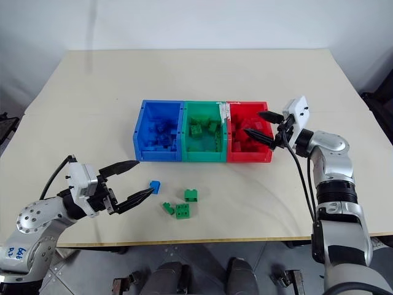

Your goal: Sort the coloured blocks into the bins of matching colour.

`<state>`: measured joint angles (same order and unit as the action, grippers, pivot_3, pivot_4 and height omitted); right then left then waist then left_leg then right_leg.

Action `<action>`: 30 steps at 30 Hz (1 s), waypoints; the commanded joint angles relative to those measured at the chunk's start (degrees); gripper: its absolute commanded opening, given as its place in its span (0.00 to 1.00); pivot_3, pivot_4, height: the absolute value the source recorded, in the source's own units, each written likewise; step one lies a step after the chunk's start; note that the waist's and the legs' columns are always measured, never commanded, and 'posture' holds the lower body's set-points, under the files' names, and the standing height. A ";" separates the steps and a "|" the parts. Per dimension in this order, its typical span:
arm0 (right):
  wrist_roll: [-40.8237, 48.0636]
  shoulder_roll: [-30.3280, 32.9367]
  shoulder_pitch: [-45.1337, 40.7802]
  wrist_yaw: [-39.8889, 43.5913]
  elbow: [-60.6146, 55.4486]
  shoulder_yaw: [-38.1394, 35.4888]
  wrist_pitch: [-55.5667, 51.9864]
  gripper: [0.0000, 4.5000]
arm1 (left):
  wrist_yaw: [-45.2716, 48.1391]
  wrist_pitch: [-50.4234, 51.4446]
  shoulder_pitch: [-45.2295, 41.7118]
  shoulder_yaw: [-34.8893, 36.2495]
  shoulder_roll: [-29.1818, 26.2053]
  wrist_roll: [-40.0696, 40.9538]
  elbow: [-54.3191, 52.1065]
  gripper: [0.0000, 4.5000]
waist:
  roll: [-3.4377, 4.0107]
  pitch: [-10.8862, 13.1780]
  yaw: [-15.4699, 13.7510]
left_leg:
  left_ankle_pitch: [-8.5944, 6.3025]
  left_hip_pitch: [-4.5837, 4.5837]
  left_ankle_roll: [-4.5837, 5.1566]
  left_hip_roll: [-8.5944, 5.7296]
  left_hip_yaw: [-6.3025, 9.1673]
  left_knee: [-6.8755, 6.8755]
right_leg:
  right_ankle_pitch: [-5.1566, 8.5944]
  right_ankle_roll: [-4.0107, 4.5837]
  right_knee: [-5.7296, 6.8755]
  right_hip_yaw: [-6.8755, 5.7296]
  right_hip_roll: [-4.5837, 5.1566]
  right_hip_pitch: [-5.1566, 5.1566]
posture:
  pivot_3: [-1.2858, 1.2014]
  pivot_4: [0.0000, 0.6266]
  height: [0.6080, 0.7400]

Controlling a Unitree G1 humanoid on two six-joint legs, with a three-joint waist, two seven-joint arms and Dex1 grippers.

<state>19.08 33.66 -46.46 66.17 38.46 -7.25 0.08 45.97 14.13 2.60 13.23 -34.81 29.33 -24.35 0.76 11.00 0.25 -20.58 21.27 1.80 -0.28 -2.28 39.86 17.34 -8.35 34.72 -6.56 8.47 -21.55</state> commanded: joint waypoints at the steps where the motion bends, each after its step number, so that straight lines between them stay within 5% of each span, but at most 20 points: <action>1: 5.91 2.94 4.90 7.22 -9.91 -2.82 -1.71 1.00 | 1.42 0.32 1.79 4.10 -1.68 2.27 0.54 1.00 | 0.00 0.00 -0.20 | 0.00 0.00 0.00 0.01 0.03 0.00 | 0.00 0.00 0.00 -0.01 0.00 0.00 | 0.52 0.24 1.00; 7: 9.36 8.11 21.72 13.32 -30.22 -1.11 -7.46 1.00 | 8.29 -3.40 3.45 9.15 -7.11 0.65 10.15 1.00 | 0.00 0.00 -0.48 | -0.03 0.03 0.04 -0.01 0.04 -0.10 | 0.00 0.00 -0.13 -0.12 0.01 0.03 | 0.52 0.24 1.00; 13: 7.90 10.48 32.10 13.71 -33.68 -3.44 -3.25 1.00 | 12.29 -10.52 0.37 9.01 -9.99 -3.29 19.84 1.00 | -0.01 0.00 -0.32 | -0.02 -0.07 0.02 0.01 -0.07 -0.09 | 0.00 0.00 -0.09 -0.09 0.01 0.04 | 0.52 0.24 1.00; 22: 7.40 11.67 38.99 11.18 -35.86 -5.23 0.11 1.00 | 10.72 7.24 -16.00 -14.39 -10.38 -6.92 2.65 1.00 | 0.00 0.00 -1.62 | -0.04 -0.05 0.06 -0.04 -0.07 0.00 | -0.03 -0.05 -0.05 0.00 0.05 0.06 | 0.52 0.24 1.00; 30: 7.71 11.52 43.18 7.71 -39.96 -6.54 -0.82 1.00 | 8.44 22.14 -32.97 -30.97 -3.57 -12.91 7.59 1.00 | -0.02 0.00 -1.76 | -0.01 -0.02 0.05 -0.01 -0.13 0.09 | -0.02 -0.04 0.01 0.01 -0.07 0.06 | 0.52 0.24 1.00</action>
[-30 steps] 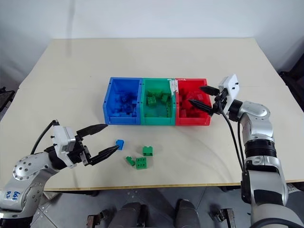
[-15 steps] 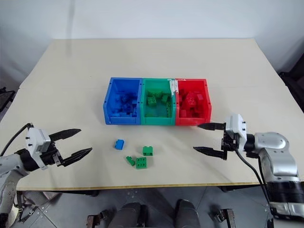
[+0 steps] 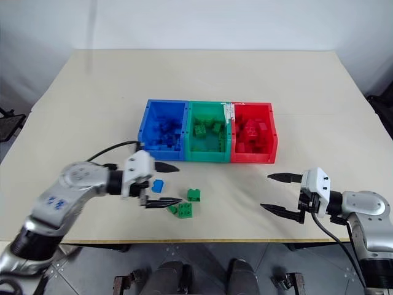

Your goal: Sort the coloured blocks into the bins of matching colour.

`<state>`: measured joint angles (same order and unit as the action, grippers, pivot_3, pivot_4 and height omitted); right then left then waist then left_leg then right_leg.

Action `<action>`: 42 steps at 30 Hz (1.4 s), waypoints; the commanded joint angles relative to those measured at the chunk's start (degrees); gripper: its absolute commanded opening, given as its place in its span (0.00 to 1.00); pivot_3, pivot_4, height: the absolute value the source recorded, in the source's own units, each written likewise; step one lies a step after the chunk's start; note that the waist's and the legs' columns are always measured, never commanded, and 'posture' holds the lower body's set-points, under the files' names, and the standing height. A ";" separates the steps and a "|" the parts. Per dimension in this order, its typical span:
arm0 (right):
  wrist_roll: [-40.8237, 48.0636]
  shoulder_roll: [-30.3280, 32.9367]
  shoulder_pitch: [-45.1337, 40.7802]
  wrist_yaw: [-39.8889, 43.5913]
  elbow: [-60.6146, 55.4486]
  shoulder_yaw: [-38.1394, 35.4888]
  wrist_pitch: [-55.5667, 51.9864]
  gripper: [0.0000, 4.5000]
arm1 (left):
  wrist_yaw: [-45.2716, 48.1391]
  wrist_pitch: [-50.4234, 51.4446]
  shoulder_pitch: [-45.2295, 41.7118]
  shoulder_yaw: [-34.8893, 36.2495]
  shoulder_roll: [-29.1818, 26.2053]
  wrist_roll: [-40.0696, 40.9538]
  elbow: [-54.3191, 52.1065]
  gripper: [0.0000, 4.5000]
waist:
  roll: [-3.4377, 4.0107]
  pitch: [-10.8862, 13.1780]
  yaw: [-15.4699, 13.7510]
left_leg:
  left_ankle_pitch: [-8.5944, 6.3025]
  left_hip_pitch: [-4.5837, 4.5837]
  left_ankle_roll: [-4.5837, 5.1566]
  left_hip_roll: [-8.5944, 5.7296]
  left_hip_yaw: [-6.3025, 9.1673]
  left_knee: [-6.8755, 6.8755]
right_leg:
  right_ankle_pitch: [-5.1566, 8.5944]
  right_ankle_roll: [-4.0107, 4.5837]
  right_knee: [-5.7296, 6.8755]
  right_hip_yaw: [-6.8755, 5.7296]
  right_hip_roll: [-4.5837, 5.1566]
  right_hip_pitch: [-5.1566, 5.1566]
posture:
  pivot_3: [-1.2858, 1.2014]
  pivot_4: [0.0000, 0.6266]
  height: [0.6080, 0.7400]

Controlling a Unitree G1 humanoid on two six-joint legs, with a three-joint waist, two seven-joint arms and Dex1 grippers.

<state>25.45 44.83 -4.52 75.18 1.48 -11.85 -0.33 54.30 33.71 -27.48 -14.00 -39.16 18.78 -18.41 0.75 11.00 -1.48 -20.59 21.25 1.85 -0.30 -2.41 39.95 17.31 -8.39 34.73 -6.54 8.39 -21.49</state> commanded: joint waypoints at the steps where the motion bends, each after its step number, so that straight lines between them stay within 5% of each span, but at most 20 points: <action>1: 1.43 0.38 1.63 -1.62 -3.43 -2.03 -0.54 1.00 | 0.26 3.12 -3.68 -4.69 1.12 -2.90 2.23 1.00 | 0.00 0.00 -0.04 | 0.00 0.00 0.01 0.00 0.01 0.00 | 0.00 0.00 -0.01 0.00 0.00 0.01 | 0.52 0.24 1.00; 9: 2.29 0.40 7.63 -5.39 -8.96 -4.98 -1.72 1.00 | -0.78 1.74 -8.72 -10.09 6.54 -8.55 9.63 1.00 | -0.02 0.01 -0.16 | 0.01 0.02 0.02 0.01 0.02 0.03 | 0.00 -0.01 -0.04 0.01 -0.02 0.01 | 0.52 0.24 1.00; 12: 2.36 0.21 9.10 -6.41 -10.30 -5.39 -1.80 1.00 | -0.37 1.63 -8.50 -10.30 7.56 -8.89 9.86 0.87 | -0.02 0.01 -0.12 | 0.01 0.02 0.02 0.01 0.03 0.03 | 0.00 -0.01 -0.03 0.01 -0.02 0.02 | 0.52 0.24 1.00; 21: 2.48 -0.34 9.80 -7.97 -11.66 -5.26 -1.96 1.00 | 2.21 -0.40 -7.10 -9.79 5.84 -10.07 8.86 0.22 | -0.02 0.01 -0.18 | 0.01 0.01 0.02 0.02 0.03 0.04 | 0.00 -0.01 -0.02 0.02 -0.02 0.02 | 0.52 0.24 1.00; 30: 5.73 -4.73 7.28 -14.70 -13.51 -6.81 -3.93 1.00 | 3.03 -8.08 -11.42 1.88 10.51 -2.60 12.67 0.21 | -0.02 0.01 -0.19 | 0.02 0.02 0.02 0.02 0.07 0.09 | 0.00 0.00 0.00 0.02 -0.01 0.02 | 0.52 0.24 1.00; 40: 5.80 -10.89 6.51 -25.27 -15.25 -8.60 -3.68 1.00 | -7.64 -21.17 -23.38 9.54 23.29 -3.85 34.93 0.21 | -0.03 0.01 -0.49 | 0.04 0.05 0.07 -0.08 0.08 0.12 | -0.03 -0.06 0.04 -0.03 0.00 0.03 | 0.52 0.24 1.00; 42: 5.51 -11.19 6.73 -25.91 -15.78 -8.05 -3.54 1.00 | -7.14 -21.82 -24.78 9.48 24.93 -3.67 37.93 0.37 | -0.03 0.01 -0.45 | 0.05 0.06 0.08 -0.14 0.03 0.11 | -0.04 -0.08 0.03 -0.03 0.00 0.02 | 0.52 0.24 1.00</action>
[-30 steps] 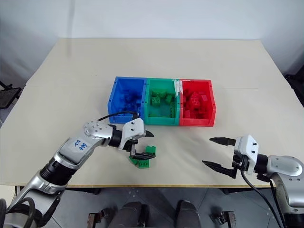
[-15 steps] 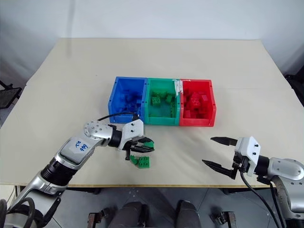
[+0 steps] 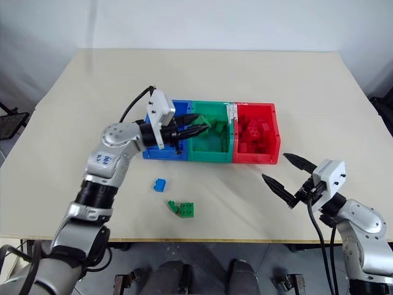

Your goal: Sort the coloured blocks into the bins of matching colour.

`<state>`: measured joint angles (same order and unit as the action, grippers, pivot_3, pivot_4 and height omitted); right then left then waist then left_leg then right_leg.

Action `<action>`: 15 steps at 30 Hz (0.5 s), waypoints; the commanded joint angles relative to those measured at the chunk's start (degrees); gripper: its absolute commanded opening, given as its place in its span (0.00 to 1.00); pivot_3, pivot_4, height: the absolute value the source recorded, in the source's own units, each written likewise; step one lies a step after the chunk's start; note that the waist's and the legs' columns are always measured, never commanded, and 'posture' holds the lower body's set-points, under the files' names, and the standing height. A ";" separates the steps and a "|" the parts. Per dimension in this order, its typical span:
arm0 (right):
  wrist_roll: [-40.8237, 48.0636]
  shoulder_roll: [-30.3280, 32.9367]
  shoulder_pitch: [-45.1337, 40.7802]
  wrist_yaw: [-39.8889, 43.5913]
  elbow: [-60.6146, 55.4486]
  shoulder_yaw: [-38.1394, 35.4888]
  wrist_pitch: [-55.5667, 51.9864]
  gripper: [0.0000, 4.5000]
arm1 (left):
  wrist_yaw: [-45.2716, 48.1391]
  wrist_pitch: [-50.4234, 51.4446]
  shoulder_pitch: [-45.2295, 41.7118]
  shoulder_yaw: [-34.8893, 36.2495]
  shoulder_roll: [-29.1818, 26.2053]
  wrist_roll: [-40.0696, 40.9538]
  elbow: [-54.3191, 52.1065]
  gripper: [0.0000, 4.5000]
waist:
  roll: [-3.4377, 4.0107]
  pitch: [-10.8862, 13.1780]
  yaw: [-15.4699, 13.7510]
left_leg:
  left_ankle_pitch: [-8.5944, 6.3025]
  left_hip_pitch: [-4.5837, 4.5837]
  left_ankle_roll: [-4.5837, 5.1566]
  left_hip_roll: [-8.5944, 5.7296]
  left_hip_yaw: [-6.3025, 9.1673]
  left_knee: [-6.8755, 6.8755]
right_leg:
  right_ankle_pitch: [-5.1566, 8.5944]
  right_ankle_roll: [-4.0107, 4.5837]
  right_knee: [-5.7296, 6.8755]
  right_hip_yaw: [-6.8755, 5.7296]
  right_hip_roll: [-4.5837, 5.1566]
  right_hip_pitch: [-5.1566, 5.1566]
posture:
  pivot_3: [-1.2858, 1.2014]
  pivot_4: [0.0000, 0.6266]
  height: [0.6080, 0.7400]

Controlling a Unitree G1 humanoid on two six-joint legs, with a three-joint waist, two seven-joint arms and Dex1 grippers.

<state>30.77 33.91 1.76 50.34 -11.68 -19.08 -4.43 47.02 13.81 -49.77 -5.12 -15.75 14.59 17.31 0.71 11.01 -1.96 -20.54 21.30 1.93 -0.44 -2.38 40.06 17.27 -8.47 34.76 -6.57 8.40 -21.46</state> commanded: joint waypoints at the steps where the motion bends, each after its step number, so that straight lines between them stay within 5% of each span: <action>1: 0.07 -0.35 0.53 -1.24 -2.83 -0.64 0.62 1.00 | -0.03 -2.21 -2.95 0.50 2.08 0.16 3.53 0.43 | 0.00 0.00 0.08 | 0.00 0.00 0.00 0.00 0.00 0.00 | 0.00 0.00 0.00 0.00 0.00 0.00 | 0.52 0.24 1.00; 9: -0.18 0.59 -1.55 -0.10 -3.21 1.77 0.34 1.00 | 0.95 -4.18 1.10 1.79 -1.57 -1.03 1.89 0.99 | 0.01 0.00 0.80 | 0.00 -0.04 -0.01 0.06 -0.06 -0.04 | 0.00 0.00 0.00 0.03 -0.04 -0.03 | 0.52 0.24 1.00; 15: -0.91 4.99 -3.70 7.76 -1.42 5.52 0.27 1.00 | 12.70 -6.41 15.48 9.59 -16.62 5.02 -7.36 1.00 | 0.01 -0.01 1.68 | 0.02 -0.07 -0.05 0.21 -0.06 -0.10 | 0.01 0.02 0.02 0.07 -0.09 -0.09 | 0.52 0.24 1.00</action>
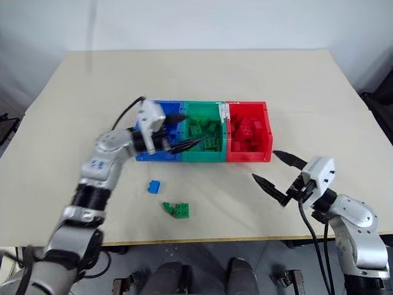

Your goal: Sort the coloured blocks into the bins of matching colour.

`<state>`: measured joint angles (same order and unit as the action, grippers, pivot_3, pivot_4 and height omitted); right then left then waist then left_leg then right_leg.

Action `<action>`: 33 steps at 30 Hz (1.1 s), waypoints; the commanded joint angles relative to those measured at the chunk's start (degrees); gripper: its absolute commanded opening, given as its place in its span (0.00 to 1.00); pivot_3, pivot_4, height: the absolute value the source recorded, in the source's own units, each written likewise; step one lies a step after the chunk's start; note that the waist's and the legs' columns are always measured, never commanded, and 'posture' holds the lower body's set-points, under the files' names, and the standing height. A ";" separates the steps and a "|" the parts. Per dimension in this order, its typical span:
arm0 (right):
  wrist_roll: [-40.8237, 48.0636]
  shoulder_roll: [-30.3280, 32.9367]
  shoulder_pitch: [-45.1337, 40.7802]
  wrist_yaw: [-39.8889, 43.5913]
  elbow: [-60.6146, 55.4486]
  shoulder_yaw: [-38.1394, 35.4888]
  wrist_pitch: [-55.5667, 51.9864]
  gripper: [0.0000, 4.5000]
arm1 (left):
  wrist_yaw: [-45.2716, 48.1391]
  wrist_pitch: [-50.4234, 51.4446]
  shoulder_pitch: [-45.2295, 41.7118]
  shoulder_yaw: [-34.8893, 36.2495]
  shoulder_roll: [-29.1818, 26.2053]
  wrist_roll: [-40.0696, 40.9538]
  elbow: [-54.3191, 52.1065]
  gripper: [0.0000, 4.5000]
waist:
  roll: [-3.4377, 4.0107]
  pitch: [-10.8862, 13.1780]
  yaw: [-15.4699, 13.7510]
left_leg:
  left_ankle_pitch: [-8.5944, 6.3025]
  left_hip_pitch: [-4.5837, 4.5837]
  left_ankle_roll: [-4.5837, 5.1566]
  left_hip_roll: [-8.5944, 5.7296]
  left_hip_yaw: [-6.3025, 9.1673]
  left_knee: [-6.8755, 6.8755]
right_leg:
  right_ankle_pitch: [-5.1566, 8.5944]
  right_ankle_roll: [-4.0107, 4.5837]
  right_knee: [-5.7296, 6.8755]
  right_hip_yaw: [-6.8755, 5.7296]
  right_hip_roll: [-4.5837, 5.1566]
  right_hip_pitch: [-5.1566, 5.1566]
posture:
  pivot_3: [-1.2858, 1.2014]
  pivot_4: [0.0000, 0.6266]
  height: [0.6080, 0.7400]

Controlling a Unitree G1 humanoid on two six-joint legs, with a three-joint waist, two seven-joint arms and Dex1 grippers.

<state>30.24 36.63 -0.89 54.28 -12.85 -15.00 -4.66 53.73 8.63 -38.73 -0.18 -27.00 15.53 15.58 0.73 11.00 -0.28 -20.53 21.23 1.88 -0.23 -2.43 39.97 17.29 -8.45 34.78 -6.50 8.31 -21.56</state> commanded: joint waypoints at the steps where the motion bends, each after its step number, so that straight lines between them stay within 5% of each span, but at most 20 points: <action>1: -0.70 3.18 -1.39 5.38 0.18 2.18 0.67 1.00 | 8.39 -0.80 7.45 6.43 -8.39 5.23 -6.67 1.00 | -0.01 0.00 0.10 | 0.00 0.01 0.01 -0.01 0.00 0.02 | 0.00 0.00 -0.01 0.01 0.02 0.00 | 0.52 0.24 1.00; 8: -2.31 4.73 -5.75 13.29 4.36 8.30 1.69 1.00 | 7.96 -3.12 27.89 22.80 -18.30 8.77 -10.74 1.00 | -0.04 0.01 0.02 | -0.04 -0.01 0.03 -0.05 0.09 0.03 | 0.00 0.00 -0.02 0.00 0.15 0.04 | 0.52 0.24 1.00; 14: -3.27 5.12 -8.44 17.50 6.81 10.63 2.47 1.00 | 8.20 0.24 37.88 22.74 -17.95 11.77 -21.50 1.00 | -0.06 0.01 -1.34 | -0.09 0.01 0.08 -0.11 0.21 0.08 | -0.01 0.00 -0.02 0.01 0.24 0.09 | 0.52 0.24 1.00; 21: -4.41 7.18 -9.19 19.04 12.93 7.60 4.60 1.00 | 8.71 18.34 31.81 10.05 -20.92 20.36 -39.14 1.00 | -0.05 0.00 -1.00 | -0.10 -0.01 0.06 -0.11 0.22 0.05 | -0.01 0.01 -0.01 0.06 0.22 0.10 | 0.52 0.24 1.00; 28: -5.56 8.94 -4.72 19.39 12.46 5.90 5.97 1.00 | 5.41 21.64 21.61 -10.48 -19.59 7.51 -41.35 1.00 | 0.02 -0.03 -0.99 | -0.09 -0.04 0.04 -0.09 0.01 0.02 | 0.00 0.01 -0.02 0.07 0.10 0.08 | 0.52 0.24 1.00; 33: -4.42 10.27 0.81 18.55 8.46 3.40 4.82 1.00 | 2.30 24.36 17.10 -18.57 -16.41 1.09 -39.66 1.00 | 0.00 -0.02 -1.31 | -0.08 -0.01 0.05 -0.08 -0.02 0.06 | 0.00 0.01 -0.03 0.10 0.09 0.08 | 0.52 0.24 1.00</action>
<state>24.28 45.60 -0.93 72.98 -1.89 -9.25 0.00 56.77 32.66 -20.85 -17.10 -43.80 18.47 -23.70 0.72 10.99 -1.59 -20.61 21.22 1.93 -0.32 -2.46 40.03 17.28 -8.44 34.76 -6.38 8.40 -21.47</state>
